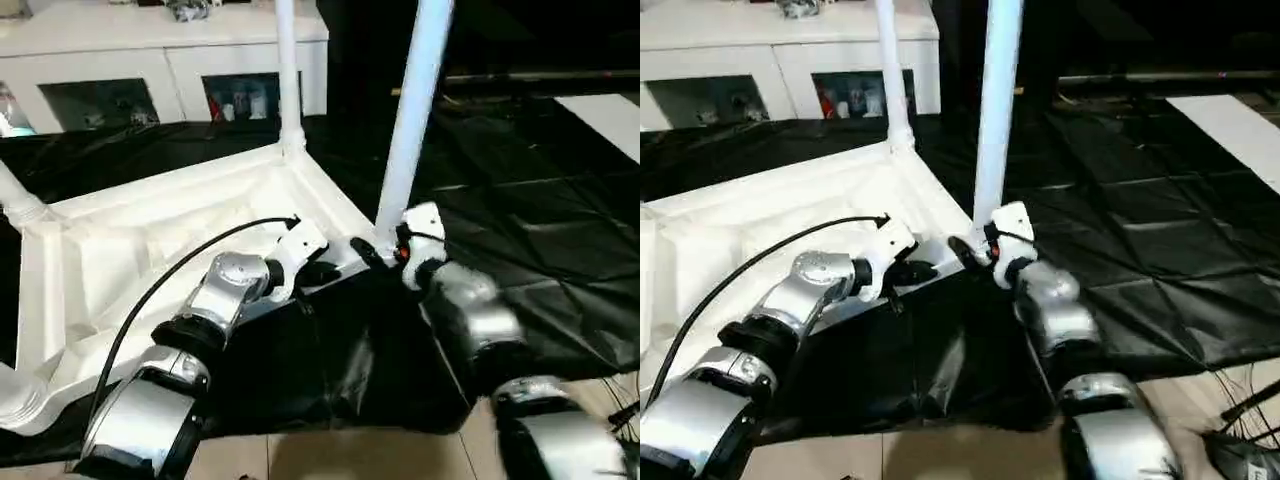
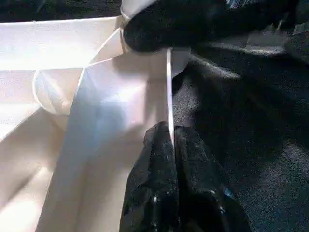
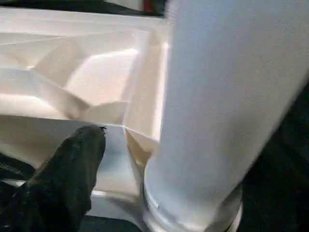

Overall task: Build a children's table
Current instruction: Rotate leg to tighten

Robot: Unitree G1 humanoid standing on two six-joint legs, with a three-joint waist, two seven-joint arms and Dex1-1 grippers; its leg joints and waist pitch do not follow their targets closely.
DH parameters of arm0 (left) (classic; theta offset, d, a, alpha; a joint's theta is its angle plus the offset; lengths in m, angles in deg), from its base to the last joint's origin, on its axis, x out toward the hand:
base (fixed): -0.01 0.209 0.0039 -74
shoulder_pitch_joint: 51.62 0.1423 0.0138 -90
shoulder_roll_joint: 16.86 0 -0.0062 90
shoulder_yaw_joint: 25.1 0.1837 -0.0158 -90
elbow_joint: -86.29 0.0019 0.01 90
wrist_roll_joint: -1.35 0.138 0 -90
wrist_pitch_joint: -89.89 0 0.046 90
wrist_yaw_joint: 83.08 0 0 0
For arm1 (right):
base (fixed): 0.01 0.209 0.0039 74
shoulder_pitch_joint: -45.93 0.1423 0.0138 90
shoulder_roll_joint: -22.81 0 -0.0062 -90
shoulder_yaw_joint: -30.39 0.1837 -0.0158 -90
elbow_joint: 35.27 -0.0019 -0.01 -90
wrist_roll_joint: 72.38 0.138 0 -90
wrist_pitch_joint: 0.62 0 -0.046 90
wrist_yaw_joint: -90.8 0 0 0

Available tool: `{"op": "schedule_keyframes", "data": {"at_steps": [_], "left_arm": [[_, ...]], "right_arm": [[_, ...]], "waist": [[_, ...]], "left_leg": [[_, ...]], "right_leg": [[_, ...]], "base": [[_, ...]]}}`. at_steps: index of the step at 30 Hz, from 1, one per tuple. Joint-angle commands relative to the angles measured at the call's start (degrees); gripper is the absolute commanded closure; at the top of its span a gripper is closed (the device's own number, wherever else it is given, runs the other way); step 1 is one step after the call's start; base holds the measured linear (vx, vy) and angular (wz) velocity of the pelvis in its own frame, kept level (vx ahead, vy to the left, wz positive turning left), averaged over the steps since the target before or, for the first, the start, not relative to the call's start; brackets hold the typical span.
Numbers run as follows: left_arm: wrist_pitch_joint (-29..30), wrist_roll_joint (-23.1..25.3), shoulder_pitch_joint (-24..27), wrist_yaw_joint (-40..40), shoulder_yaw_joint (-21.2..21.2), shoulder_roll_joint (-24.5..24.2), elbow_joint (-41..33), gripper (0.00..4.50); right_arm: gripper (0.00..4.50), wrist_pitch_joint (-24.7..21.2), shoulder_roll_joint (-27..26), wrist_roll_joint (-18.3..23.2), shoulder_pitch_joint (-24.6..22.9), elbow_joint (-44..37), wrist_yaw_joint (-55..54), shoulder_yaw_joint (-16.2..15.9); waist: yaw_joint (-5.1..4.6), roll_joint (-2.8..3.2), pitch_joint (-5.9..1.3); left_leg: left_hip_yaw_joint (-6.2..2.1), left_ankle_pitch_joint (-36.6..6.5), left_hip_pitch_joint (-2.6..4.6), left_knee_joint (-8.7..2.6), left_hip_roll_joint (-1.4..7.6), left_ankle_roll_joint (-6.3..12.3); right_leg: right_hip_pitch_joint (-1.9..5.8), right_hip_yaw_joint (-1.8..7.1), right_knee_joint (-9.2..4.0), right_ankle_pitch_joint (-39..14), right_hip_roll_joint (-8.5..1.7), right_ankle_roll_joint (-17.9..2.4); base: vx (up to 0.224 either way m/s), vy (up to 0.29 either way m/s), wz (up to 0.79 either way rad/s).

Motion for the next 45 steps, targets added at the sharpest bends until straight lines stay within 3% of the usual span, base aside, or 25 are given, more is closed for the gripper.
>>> {"op": "schedule_keyframes", "data": {"at_steps": [1, 2, 5, 7, 10, 15, 18, 22, 27, 45], "left_arm": [[-0.6, -0.1, 2.5, -3.0, 1.5, -0.6, 1.5, 4.50], [-1.1, -0.4, 2.9, -4.7, 1.5, -1.1, 0.7, 4.50], [-1.3, -1.5, 4.1, -10.3, 1.8, -2.7, -2.3, 4.50], [-0.6, -2.2, 5.0, -14.0, 2.5, -3.9, -4.4, 4.50], [1.0, -3.4, 6.3, -19.6, 3.5, -5.8, -8.0, 4.50], [5.3, -5.4, 8.4, -27.9, 5.1, -9.7, -14.3, 4.50], [5.7, -5.5, 8.6, -28.6, 5.2, -10.2, -15.0, 4.50], [6.0, -5.4, 8.6, -28.6, 4.8, -10.7, -15.3, 4.50], [7.4, -5.8, 8.9, -28.4, 5.0, -11.2, -16.9, 4.50], [8.0, -5.8, 8.6, -27.8, 5.1, -11.2, -16.8, 4.50]], "right_arm": [[0.16, -0.5, 0.9, -0.8, -1.1, -1.4, 3.1, -1.3], [0.16, -0.4, 2.5, -0.2, -1.9, -2.9, 6.7, -1.8], [0.16, -1.2, 6.6, 3.0, -4.8, -8.2, 17.9, -3.2], [0.16, -2.0, 9.1, 4.2, -6.7, -11.5, 24.2, -4.6], [0.16, -2.3, 11.8, 4.7, -8.3, -13.5, 29.8, -6.0], [0.16, -3.1, 13.4, 5.9, -8.8, -15.3, 35.4, -6.6], [0.16, -3.7, 13.8, 6.2, -9.1, -16.2, 36.6, -7.1], [0.16, -5.1, 14.9, 6.0, -10.1, -18.0, 40.2, -9.1], [0.16, -4.5, 15.8, 4.5, -10.3, -17.3, 41.8, -10.3], [1.73, -6.1, 15.9, 5.8, -10.3, -17.1, 42.9, -9.8]], "waist": [[0.36, -0.78, -2.91], [0.51, -0.49, -2.94], [1.37, -0.41, -3.34], [1.73, -0.41, -3.33], [1.85, -0.24, -3.48], [1.61, -0.28, -3.10], [1.70, -0.17, -3.17], [1.74, -0.44, -3.34], [1.72, -0.43, -3.34], [1.92, -0.38, -3.49]], "left_leg": [[-0.89, -14.2, 0.57, -3.99, 2.14, 3.86], [-0.92, -13.8, 0.49, -3.94, 2.16, 4.08], [-0.78, -10.0, 0.32, -3.47, 2.34, 5.83], [-0.70, -8.6, 0.21, -3.23, 2.48, 7.38], [-0.77, -8.4, 0.24, -3.16, 2.53, 7.70], [-0.76, -11.4, 0.43, -3.64, 2.75, 5.74], [-0.73, -11.0, 0.60, -3.61, 2.75, 5.17], [-0.69, -8.9, 0.40, -3.24, 2.56, 6.10], [-0.72, -8.5, 0.33, -3.15, 2.53, 6.32], [-0.77, -8.2, 0.37, -2.82, 2.46, 6.53]], "right_leg": [[2.02, 1.84, -4.35, -12.2, -3.03, -12.0], [2.18, 1.77, -4.24, -11.5, -3.03, -12.3], [2.82, 1.46, -3.39, -3.9, -2.71, -13.8], [2.71, 1.42, -2.92, -0.1, -2.60, -14.8], [2.72, 1.25, -2.68, 0.5, -2.74, -15.8], [2.44, 1.39, -3.21, -6.5, -2.76, -15.7], [2.39, 1.45, -3.07, -5.3, -2.67, -15.8], [2.60, 1.39, -2.72, -2.1, -2.72, -16.1], [2.62, 1.33, -2.73, -2.7, -2.75, -16.2], [2.65, 1.29, -2.44, -1.6, -2.67, -16.6]], "base": [[0.000, 0.000, 0.00], [0.000, 0.000, 0.00], [0.000, 0.000, 0.00], [0.000, 0.000, 0.00], [0.000, 0.000, 0.00], [0.000, 0.000, 0.00], [0.000, 0.000, 0.00], [0.000, 0.000, 0.00], [0.000, 0.000, 0.00], [0.000, 0.000, 0.00]]}}
